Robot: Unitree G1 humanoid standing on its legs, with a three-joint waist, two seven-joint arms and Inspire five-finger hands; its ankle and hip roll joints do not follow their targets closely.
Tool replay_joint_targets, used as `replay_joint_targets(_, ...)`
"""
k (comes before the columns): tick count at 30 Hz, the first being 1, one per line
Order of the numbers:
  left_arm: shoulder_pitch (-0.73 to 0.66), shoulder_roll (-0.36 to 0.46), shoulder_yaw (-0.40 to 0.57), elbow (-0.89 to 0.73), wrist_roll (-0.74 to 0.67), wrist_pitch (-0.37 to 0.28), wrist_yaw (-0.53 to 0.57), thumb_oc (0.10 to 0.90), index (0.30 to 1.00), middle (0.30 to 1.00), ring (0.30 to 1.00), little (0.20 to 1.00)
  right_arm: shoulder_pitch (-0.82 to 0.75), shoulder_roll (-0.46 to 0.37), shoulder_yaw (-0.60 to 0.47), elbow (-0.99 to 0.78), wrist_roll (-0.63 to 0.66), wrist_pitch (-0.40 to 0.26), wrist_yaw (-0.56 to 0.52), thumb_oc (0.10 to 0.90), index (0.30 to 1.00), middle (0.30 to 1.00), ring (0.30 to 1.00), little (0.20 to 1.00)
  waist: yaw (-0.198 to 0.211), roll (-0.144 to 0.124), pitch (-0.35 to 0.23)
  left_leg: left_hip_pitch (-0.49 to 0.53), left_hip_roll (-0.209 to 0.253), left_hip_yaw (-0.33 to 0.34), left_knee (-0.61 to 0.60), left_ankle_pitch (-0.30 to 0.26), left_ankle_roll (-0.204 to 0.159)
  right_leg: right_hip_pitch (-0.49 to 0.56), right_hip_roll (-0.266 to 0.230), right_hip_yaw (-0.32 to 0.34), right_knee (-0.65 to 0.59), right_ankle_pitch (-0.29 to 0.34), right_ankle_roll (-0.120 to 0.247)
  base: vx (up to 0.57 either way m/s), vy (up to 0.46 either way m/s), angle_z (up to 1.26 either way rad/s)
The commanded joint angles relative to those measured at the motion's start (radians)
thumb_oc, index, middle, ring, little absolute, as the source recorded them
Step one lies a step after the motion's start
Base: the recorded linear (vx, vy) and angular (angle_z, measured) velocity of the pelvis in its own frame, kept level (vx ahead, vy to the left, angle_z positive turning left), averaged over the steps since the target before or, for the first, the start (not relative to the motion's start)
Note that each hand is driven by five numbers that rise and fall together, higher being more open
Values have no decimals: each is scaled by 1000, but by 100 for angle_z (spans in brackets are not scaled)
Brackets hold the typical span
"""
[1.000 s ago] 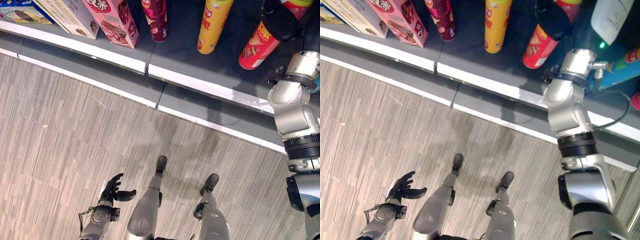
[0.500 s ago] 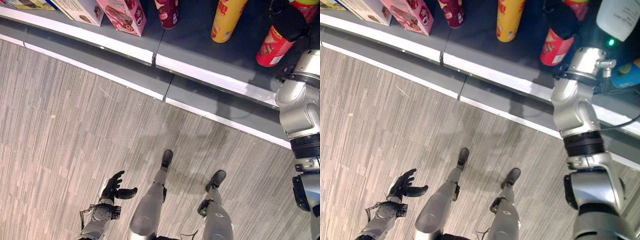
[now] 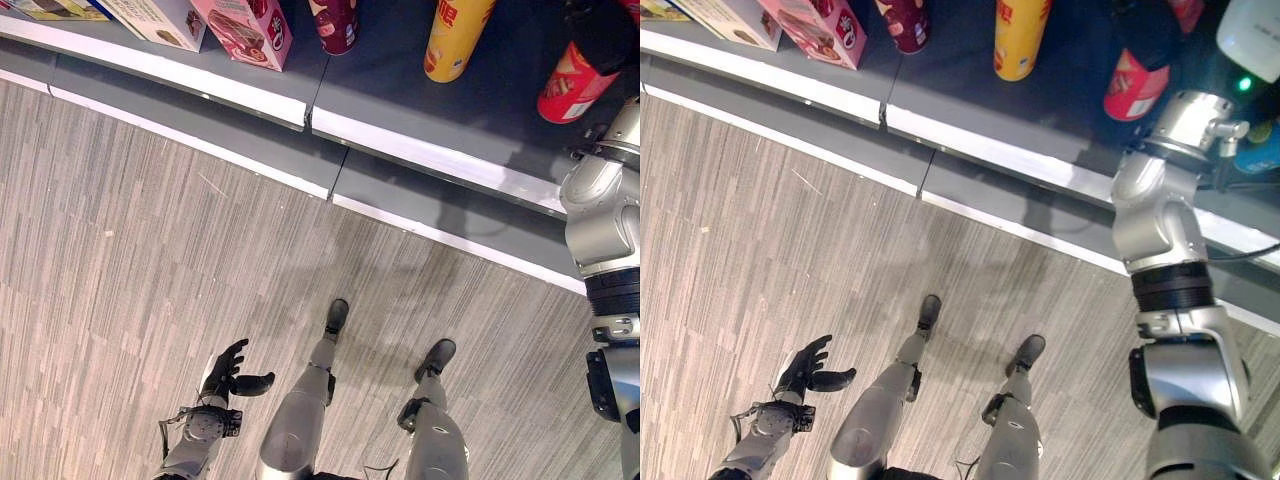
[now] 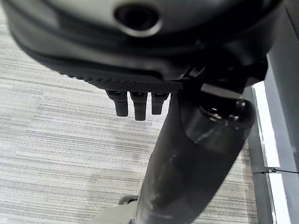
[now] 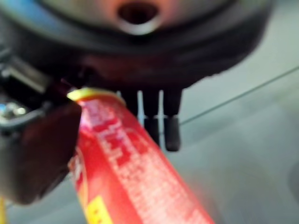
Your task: Put the goods on the table back onto the shelves and tidy them up.
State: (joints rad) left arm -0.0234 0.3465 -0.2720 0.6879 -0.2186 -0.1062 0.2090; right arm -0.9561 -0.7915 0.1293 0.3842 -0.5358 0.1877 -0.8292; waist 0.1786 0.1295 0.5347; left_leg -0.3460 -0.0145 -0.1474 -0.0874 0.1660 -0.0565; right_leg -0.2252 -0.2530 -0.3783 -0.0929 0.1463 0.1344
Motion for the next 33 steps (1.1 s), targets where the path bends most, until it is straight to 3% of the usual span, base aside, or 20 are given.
replay_joint_targets(1,41,57,-30,12,-16,-30,46,800,900,900,900,900,-107,-109,-46,-143,-32,-28,-127,400,300,300,300,300,-9,10,-28,-24,-20,-19,82,-86,-5,-55,-86,79,126,-56,79,0,0,0)
replay_joint_targets(16,37,55,-35,11,-16,-38,62,800,900,900,900,900,-88,-47,-102,-190,-22,-32,-186,400,300,300,300,300,-14,26,-15,-76,-34,-23,114,-93,-1,-94,-99,83,139,-56,79,-1,3,1)
replay_joint_targets(33,38,50,-46,23,-9,-47,74,800,900,900,900,900,-62,-25,-102,-209,-34,-25,-203,400,300,300,300,300,-28,23,-15,-137,-44,-11,142,-94,-1,-156,-103,104,151,-48,77,-1,1,0)
